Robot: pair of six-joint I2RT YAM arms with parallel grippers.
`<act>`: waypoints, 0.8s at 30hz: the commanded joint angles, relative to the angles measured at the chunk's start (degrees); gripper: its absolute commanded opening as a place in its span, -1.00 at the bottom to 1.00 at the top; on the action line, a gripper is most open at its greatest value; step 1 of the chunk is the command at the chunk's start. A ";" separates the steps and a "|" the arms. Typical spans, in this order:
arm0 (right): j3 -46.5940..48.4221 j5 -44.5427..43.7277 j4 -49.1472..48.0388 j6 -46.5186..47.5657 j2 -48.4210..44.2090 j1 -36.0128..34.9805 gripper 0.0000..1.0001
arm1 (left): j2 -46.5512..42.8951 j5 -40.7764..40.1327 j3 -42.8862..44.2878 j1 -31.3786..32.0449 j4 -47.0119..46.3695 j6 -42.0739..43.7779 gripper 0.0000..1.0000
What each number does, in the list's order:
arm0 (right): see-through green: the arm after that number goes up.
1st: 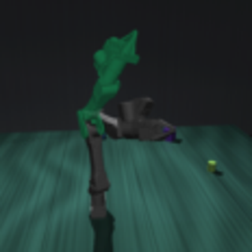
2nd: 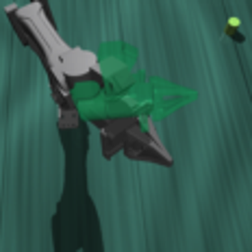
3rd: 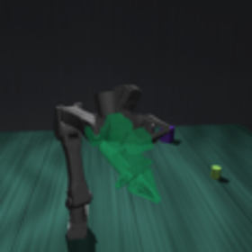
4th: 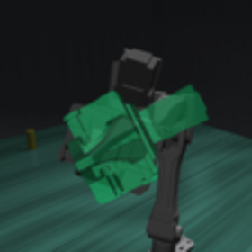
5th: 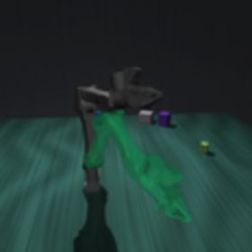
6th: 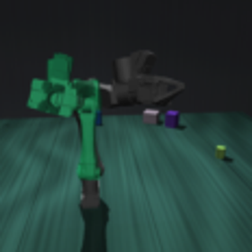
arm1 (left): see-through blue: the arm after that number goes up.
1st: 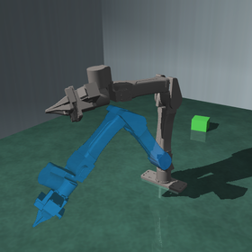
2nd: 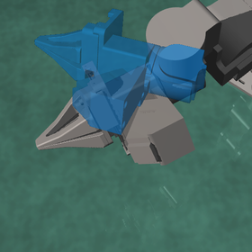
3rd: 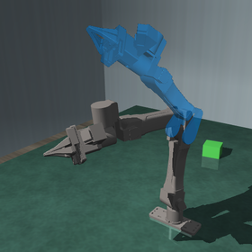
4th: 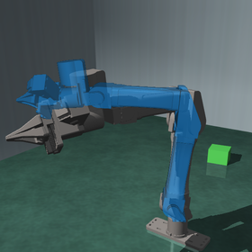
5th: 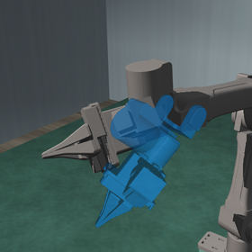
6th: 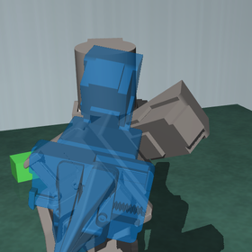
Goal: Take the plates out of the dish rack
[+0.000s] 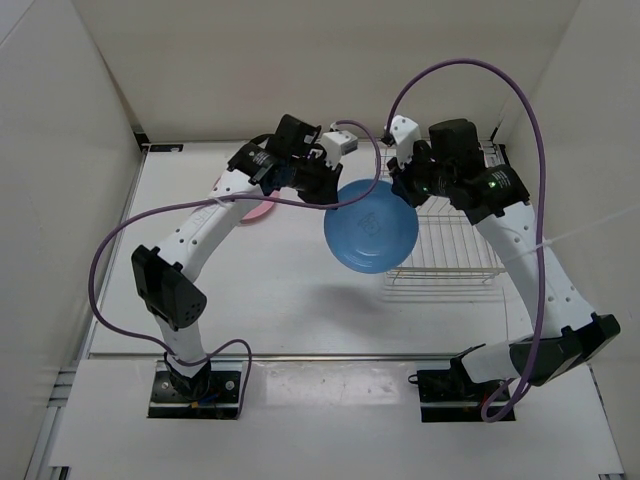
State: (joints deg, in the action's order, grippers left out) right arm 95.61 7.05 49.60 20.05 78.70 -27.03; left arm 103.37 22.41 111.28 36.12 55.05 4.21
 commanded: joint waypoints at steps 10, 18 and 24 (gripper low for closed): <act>-8.15 -16.80 -8.91 -3.44 -6.01 4.08 0.37 | -8.18 -25.14 -11.44 -8.50 -7.76 -8.41 -0.77; -16.50 -18.74 -10.14 -1.78 -14.88 6.46 0.46 | 3.92 -1.53 -2.23 -38.74 -3.10 -16.95 -0.77; -18.36 -19.27 -10.14 -0.54 -17.35 6.99 0.52 | 20.25 4.74 10.76 -45.08 -0.55 -17.57 -0.77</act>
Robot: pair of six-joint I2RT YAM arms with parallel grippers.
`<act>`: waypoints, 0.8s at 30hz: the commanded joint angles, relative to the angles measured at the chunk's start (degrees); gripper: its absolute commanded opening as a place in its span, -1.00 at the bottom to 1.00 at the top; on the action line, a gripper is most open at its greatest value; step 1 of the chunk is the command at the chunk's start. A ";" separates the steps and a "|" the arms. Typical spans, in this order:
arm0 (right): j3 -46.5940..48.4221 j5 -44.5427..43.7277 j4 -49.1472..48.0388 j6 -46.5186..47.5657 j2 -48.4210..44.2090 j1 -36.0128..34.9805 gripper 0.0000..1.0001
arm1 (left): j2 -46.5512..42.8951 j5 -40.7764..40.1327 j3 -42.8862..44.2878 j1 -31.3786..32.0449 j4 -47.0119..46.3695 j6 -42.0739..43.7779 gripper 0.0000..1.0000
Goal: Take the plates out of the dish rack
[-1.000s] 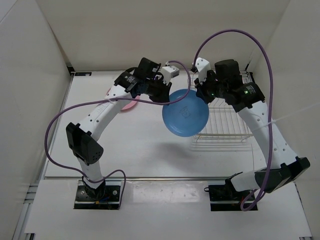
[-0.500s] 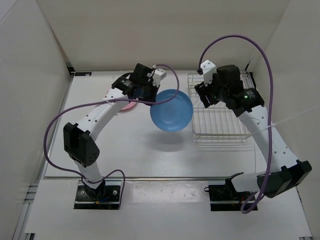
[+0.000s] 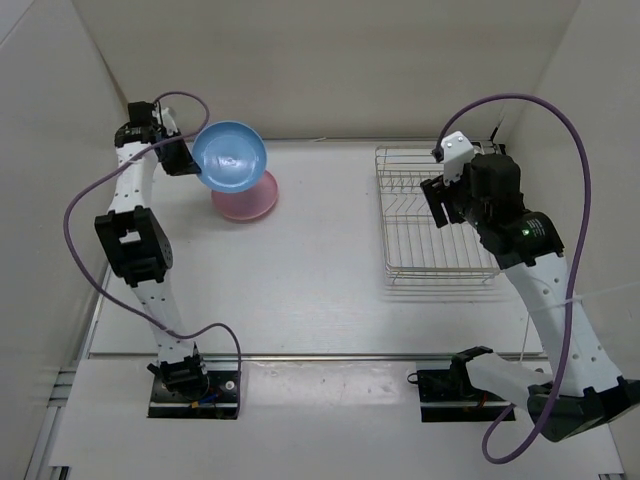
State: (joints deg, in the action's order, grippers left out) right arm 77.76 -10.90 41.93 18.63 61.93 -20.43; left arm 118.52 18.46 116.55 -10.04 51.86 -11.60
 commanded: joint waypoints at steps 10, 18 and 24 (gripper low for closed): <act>3.37 -0.53 -0.18 0.35 1.96 0.39 0.52 | 16.39 12.30 11.68 -0.06 3.69 -1.76 -0.79; 2.84 1.14 -0.18 -0.18 2.49 0.39 0.52 | 17.54 12.30 11.07 -0.59 3.69 -1.76 -0.79; 2.84 2.28 0.34 -0.70 1.44 0.39 0.52 | 17.54 10.72 11.59 -1.12 3.69 -1.76 -0.79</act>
State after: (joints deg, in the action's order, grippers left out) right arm 78.52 -9.93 42.89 18.46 64.60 -20.23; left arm 138.56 28.27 125.73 -10.81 56.14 -13.04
